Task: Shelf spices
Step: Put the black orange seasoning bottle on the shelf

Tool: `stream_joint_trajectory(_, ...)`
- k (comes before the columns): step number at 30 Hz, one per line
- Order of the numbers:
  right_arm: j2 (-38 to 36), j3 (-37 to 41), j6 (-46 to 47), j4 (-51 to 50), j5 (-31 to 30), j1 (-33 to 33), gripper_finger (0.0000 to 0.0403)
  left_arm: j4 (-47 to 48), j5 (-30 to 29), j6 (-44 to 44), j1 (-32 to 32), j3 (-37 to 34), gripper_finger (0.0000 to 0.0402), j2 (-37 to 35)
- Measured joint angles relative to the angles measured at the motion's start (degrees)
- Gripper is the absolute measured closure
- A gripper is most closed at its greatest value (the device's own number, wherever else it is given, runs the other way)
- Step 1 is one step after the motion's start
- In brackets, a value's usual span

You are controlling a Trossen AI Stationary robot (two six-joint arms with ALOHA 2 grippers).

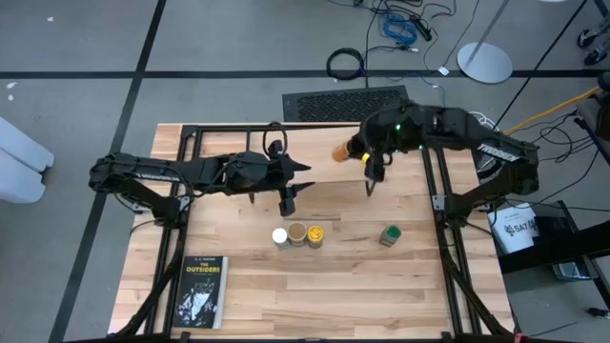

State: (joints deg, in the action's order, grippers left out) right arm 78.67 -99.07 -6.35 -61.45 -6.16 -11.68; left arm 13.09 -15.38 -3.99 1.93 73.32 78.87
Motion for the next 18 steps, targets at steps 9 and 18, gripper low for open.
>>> stream_joint_trajectory(9,4.0,-7.2,-4.6,-4.8,0.6,-5.8,0.0199,1.5,-0.2,-1.0,0.0,0.0,0.021,-3.6)
stream_joint_trajectory(18,13.7,-14.9,-8.8,-7.1,5.1,-8.5,0.0199,4.4,-0.2,-1.0,0.0,0.0,0.021,-5.9)
